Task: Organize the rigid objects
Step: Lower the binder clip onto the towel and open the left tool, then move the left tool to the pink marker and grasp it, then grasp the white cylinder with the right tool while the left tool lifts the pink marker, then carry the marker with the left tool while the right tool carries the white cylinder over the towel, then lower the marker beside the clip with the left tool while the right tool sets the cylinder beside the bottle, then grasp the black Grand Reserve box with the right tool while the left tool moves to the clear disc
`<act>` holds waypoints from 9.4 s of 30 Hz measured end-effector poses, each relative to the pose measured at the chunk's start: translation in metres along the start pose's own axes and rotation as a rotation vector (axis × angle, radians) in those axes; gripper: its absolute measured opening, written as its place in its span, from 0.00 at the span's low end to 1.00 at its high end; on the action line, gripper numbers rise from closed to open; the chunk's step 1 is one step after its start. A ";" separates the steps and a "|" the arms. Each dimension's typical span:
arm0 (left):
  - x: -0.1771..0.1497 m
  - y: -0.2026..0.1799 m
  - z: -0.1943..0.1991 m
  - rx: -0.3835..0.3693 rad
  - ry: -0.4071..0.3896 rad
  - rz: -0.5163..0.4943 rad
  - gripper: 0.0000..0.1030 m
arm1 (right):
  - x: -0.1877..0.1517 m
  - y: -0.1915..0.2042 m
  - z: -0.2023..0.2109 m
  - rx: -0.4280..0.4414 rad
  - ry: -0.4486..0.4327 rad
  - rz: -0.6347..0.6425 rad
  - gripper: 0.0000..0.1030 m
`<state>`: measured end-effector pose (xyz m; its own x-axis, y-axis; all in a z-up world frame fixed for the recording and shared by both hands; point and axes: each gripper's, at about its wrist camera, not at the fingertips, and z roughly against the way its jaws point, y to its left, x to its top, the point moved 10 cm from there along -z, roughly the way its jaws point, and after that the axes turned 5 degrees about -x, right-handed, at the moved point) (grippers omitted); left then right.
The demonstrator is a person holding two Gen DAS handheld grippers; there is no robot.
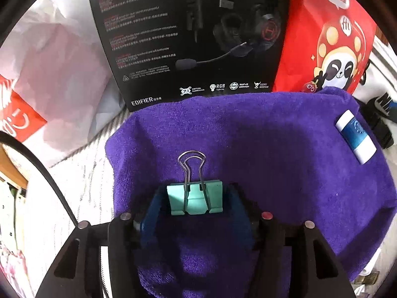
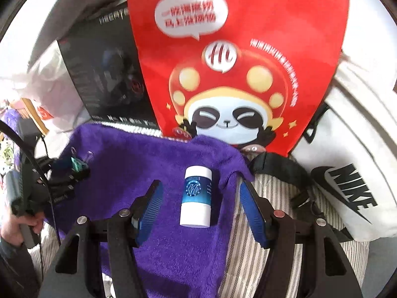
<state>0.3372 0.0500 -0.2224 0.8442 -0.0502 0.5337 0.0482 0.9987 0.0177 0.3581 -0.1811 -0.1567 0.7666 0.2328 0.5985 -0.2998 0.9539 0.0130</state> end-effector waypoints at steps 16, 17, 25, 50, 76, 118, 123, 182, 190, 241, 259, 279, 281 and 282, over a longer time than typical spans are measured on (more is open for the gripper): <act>-0.049 -0.008 0.106 -0.153 -0.058 0.040 0.64 | 0.008 0.016 0.025 0.016 -0.040 0.030 0.68; -0.054 -0.008 0.110 -0.165 -0.057 0.040 0.64 | 0.008 0.020 0.027 0.014 -0.044 0.043 0.68; -0.113 -0.038 0.113 -0.187 0.000 -0.049 0.64 | 0.012 0.020 0.052 0.048 -0.087 0.039 0.68; -0.150 -0.063 0.092 -0.183 0.057 -0.163 0.23 | 0.004 0.009 0.066 0.021 -0.097 0.053 0.68; -0.167 -0.027 0.105 -0.150 0.028 -0.036 0.15 | -0.088 0.037 0.083 0.110 -0.029 0.117 0.68; -0.181 -0.005 0.111 -0.130 0.039 0.003 0.15 | -0.150 0.076 0.045 0.071 0.035 0.200 0.30; -0.180 -0.007 0.110 -0.119 0.049 -0.003 0.15 | -0.140 0.070 0.055 0.068 0.012 0.204 0.30; 0.001 -0.016 0.035 -0.377 0.062 -0.025 0.15 | -0.038 0.060 -0.052 0.071 0.101 0.203 0.30; -0.002 -0.015 0.031 -0.366 0.076 -0.038 0.15 | -0.050 0.065 -0.073 0.060 0.157 0.205 0.30; -0.020 -0.042 0.004 -0.265 0.169 -0.187 0.34 | -0.045 0.067 -0.047 0.068 0.141 0.274 0.54; 0.005 -0.049 0.067 -0.321 0.066 -0.208 0.37 | -0.052 0.030 0.042 0.043 0.025 0.137 0.54; -0.008 -0.085 0.153 -0.313 -0.046 -0.283 0.43 | -0.203 0.077 0.054 0.102 0.112 0.289 0.49; -0.021 -0.083 0.157 -0.315 -0.037 -0.283 0.43 | -0.205 0.080 0.049 0.097 0.115 0.312 0.45; -0.028 -0.080 0.158 -0.310 -0.029 -0.275 0.43 | -0.206 0.082 0.046 0.092 0.113 0.324 0.44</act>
<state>0.2254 -0.0266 -0.1056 0.7621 -0.3099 0.5685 0.4319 0.8974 -0.0898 0.1492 -0.1593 -0.2421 0.6798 0.5445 0.4913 -0.5834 0.8074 -0.0875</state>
